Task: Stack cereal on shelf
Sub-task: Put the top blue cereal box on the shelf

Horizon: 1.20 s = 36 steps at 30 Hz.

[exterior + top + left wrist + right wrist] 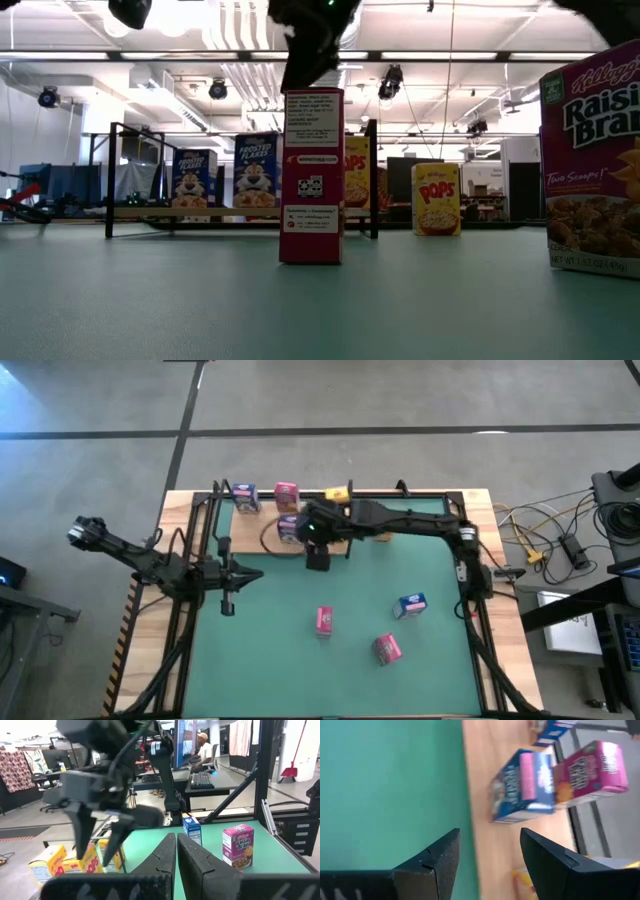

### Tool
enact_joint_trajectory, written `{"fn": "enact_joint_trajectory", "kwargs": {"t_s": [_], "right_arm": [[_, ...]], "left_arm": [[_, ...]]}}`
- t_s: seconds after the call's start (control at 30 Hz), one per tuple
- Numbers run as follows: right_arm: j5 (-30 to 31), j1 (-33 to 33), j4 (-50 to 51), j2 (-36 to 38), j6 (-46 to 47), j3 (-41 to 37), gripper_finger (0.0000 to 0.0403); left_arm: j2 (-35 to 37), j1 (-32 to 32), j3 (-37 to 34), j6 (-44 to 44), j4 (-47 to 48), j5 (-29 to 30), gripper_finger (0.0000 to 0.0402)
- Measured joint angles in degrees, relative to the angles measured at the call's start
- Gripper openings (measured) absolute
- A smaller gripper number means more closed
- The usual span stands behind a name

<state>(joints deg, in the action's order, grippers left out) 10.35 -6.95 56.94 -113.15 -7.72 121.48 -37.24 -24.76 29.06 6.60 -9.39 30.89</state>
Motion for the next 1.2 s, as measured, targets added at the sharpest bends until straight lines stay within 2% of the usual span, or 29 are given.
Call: {"fn": "enact_joint_trajectory", "kwargs": {"t_s": [0.27,0.4,0.67,0.77,0.83,1.0,1.2], "right_arm": [[-0.35,5.0,-28.45,17.44,0.6,-34.0,0.0196],[-0.34,6.31,-43.51,25.17,1.2,-49.83,0.0196],[-0.35,7.22,-69.71,36.48,1.78,-74.71,0.0196],[-0.35,7.22,-77.81,40.06,1.78,-81.23,0.0196],[-0.35,7.22,-82.62,42.48,1.23,-84.54,0.0196],[-0.51,7.22,-84.82,48.72,0.39,-88.11,0.0196],[-4.99,7.39,-84.67,53.86,0.71,-90.69,0.0196]], "left_arm": [[-5.96,0.61,-0.02,0.24,-6.98,1.95,0.0],[-7.69,1.93,-0.02,0.05,-7.38,3.08,0.0],[-12.47,6.31,1.84,-1.29,-7.23,3.08,0.0026],[-15.35,8.67,4.34,-1.27,-6.25,3.03,0.0042],[-17.28,10.68,7.12,-1.15,-2.41,2.85,0.0057],[-23.06,17.43,17.02,-3.38,14.64,-1.21,0.011],[-31.54,25.85,28.88,-1.33,34.83,-3.91,0.0201]]}}
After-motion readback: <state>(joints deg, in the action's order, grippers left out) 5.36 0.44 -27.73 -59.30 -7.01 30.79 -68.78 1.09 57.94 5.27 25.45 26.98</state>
